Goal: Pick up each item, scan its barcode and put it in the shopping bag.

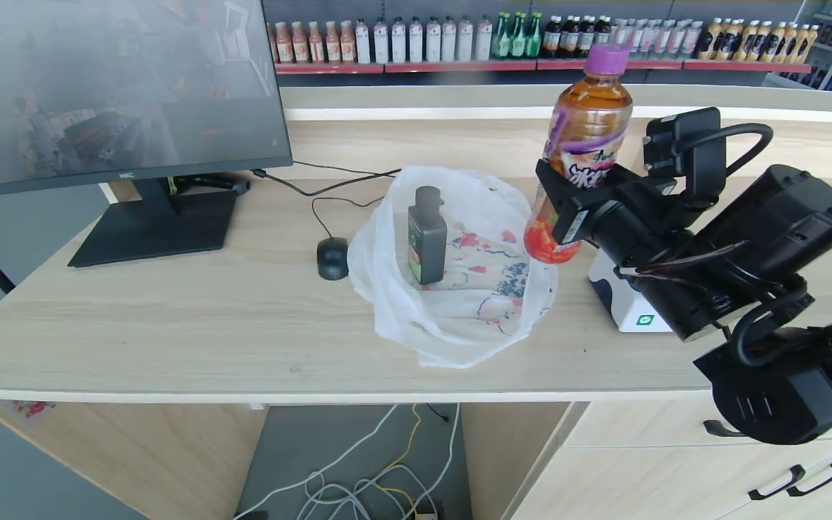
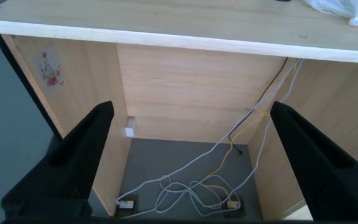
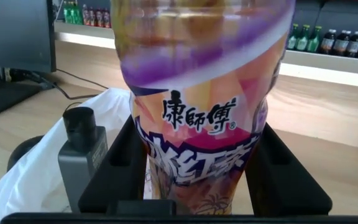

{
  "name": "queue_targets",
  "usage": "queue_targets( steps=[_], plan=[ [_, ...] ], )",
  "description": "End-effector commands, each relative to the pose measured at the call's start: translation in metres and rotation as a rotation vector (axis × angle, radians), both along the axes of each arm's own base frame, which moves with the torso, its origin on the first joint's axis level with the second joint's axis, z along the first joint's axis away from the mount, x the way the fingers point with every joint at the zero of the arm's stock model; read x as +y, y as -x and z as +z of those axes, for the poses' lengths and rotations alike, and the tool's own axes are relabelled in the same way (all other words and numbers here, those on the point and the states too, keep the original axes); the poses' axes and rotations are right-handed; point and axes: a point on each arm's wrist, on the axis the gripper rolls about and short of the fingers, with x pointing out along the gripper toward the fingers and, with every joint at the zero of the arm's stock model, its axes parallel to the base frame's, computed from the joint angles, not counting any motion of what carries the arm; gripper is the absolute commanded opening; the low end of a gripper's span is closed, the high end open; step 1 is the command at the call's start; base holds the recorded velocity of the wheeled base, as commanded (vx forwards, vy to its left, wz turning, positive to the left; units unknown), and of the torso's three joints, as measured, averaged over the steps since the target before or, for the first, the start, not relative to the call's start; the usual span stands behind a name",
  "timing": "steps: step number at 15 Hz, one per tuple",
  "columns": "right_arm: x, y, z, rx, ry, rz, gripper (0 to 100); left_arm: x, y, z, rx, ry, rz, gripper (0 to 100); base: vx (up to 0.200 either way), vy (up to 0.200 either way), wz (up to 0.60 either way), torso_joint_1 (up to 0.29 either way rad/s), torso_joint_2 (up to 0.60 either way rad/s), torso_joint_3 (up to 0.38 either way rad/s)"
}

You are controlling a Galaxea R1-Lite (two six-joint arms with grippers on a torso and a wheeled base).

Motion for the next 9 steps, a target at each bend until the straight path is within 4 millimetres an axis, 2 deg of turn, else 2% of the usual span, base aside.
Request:
queue_targets(
  steps=[1, 3, 7, 9],
  plan=[
    [0.004, -0.006, -0.005, 0.009, 0.004, 0.001, 0, 0.000, 0.000, 0.000, 0.000, 0.000, 0.001, 100, 0.000, 0.000, 0.00, 0.000, 0.00, 0.000],
    [0.015, -0.016, -0.008, 0.008, -0.001, 0.017, 0, 0.000, 0.000, 0.000, 0.000, 0.000, -0.001, 100, 0.000, 0.000, 0.00, 0.000, 0.00, 0.000],
    [0.048, -0.020, -0.017, 0.022, -0.028, 0.069, 0, 0.000, 0.000, 0.000, 0.000, 0.000, -0.001, 100, 0.000, 0.000, 0.00, 0.000, 0.00, 0.000],
    [0.056, -0.028, -0.022, 0.024, -0.029, 0.073, 0, 0.000, 0.000, 0.000, 0.000, 0.000, 0.001, 100, 0.000, 0.000, 0.00, 0.000, 0.00, 0.000]
  ],
)
